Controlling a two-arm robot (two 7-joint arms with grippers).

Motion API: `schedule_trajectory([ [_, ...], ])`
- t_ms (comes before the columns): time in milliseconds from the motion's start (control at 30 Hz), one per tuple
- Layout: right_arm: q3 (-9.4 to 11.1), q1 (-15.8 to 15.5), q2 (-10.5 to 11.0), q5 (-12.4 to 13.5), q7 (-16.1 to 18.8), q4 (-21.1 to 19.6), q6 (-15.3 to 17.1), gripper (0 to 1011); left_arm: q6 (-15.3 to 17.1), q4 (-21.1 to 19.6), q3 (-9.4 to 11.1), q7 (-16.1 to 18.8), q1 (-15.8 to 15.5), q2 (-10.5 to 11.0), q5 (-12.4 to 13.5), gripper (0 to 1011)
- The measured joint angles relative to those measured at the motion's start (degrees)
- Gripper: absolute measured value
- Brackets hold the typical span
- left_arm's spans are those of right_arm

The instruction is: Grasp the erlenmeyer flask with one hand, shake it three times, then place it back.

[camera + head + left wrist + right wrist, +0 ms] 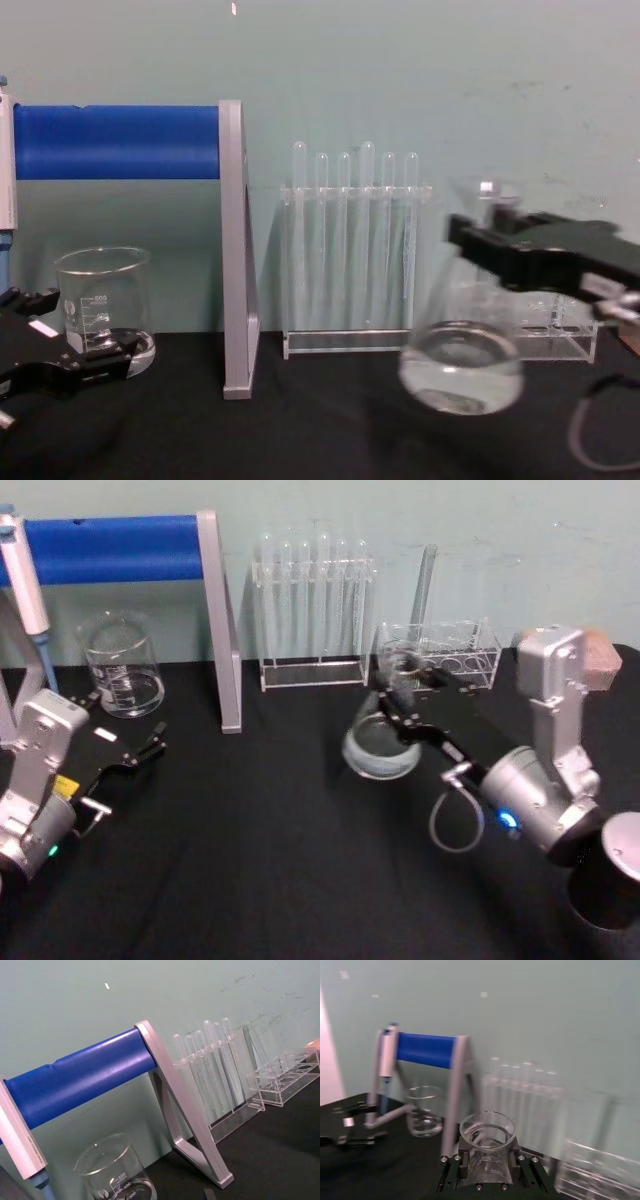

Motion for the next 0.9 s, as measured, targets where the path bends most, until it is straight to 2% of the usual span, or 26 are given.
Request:
schedule_trajectory([
  [167,-3.0,2.3,-1.0,-0.2,3.3,1.8,0.1,449,0.0,0.0,0.0,0.0,0.0,0.0,0.0,1001],
  [300,-6.8,4.8,-2.0,-0.2,6.7,3.8,0.0,449,0.0,0.0,0.0,0.0,0.0,0.0,0.0,1001],
  [467,-8.8,6.3,-2.6,0.1,8.1,5.1,-0.3,449,0.0,0.0,0.0,0.0,0.0,0.0,0.0,1001],
  [600,-9.3,6.7,-2.9,0.2,7.9,5.7,-0.6,449,0.0,0.0,0.0,0.0,0.0,0.0,0.0,1001],
  [733,-8.9,6.5,-2.9,0.3,6.6,5.7,-0.8,449,0.0,0.0,0.0,0.0,0.0,0.0,0.0,1001],
  [867,-7.2,5.5,-2.6,0.1,4.2,4.8,-0.9,449,0.0,0.0,0.0,0.0,0.0,0.0,0.0,1001],
  [900,-6.3,4.9,-2.5,-0.1,2.9,4.3,-0.9,449,0.0,0.0,0.0,0.0,0.0,0.0,0.0,1001],
])
